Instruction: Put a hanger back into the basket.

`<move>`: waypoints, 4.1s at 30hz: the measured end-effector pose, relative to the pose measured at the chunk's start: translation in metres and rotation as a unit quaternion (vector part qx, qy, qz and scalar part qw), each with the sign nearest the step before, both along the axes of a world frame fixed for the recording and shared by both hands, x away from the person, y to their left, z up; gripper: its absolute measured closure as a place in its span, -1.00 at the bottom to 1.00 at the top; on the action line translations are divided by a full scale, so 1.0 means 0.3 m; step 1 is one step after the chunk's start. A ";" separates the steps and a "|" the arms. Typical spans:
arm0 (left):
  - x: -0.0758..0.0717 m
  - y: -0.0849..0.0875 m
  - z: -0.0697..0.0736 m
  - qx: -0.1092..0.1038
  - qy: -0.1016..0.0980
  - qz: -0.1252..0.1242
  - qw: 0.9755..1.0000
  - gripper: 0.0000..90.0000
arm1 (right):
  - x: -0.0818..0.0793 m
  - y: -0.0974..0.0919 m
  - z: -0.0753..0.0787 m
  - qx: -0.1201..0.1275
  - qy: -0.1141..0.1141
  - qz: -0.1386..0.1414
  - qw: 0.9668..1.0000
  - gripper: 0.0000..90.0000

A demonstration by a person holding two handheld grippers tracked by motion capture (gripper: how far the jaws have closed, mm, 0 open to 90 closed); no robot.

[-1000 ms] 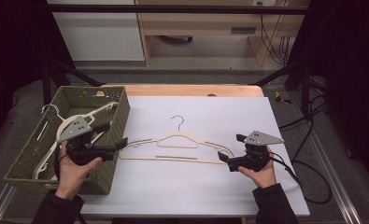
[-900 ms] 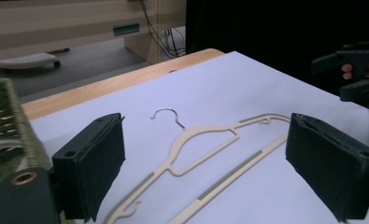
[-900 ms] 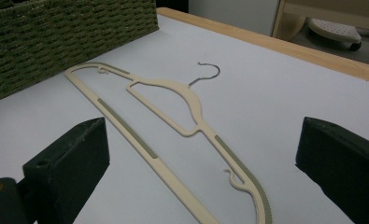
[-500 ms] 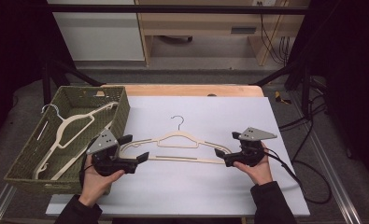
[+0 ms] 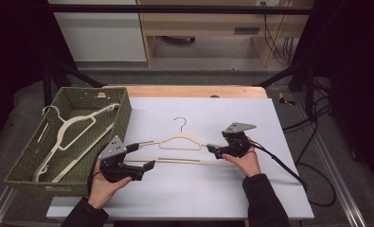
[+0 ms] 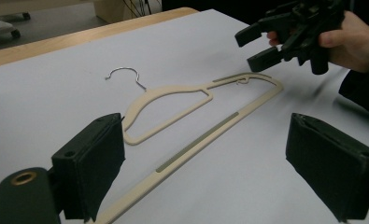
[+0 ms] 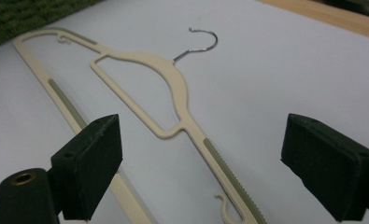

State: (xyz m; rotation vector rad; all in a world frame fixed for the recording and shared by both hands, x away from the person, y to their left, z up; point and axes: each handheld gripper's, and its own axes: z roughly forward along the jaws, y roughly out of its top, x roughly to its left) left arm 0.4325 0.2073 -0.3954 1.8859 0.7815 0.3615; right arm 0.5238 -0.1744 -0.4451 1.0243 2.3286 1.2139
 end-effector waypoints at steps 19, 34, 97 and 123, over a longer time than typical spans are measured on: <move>-0.005 -0.018 -0.010 0.006 0.000 -0.011 1.000 -0.73 | 0.086 0.034 -0.104 -0.081 0.045 0.024 0.995 0.35; -0.008 -0.018 -0.011 0.010 0.000 -0.010 1.000 -0.72 | 0.041 0.007 -0.078 -0.085 0.085 0.067 0.991 0.77; 0.252 -0.200 -0.110 0.069 0.070 -0.004 0.995 -0.67 | -0.119 -0.017 -0.024 -0.087 0.049 0.110 0.989 0.78; 0.411 -0.310 -0.221 0.183 0.093 -0.056 0.977 0.48 | -0.173 -0.008 0.078 -0.093 0.011 0.124 0.988 0.78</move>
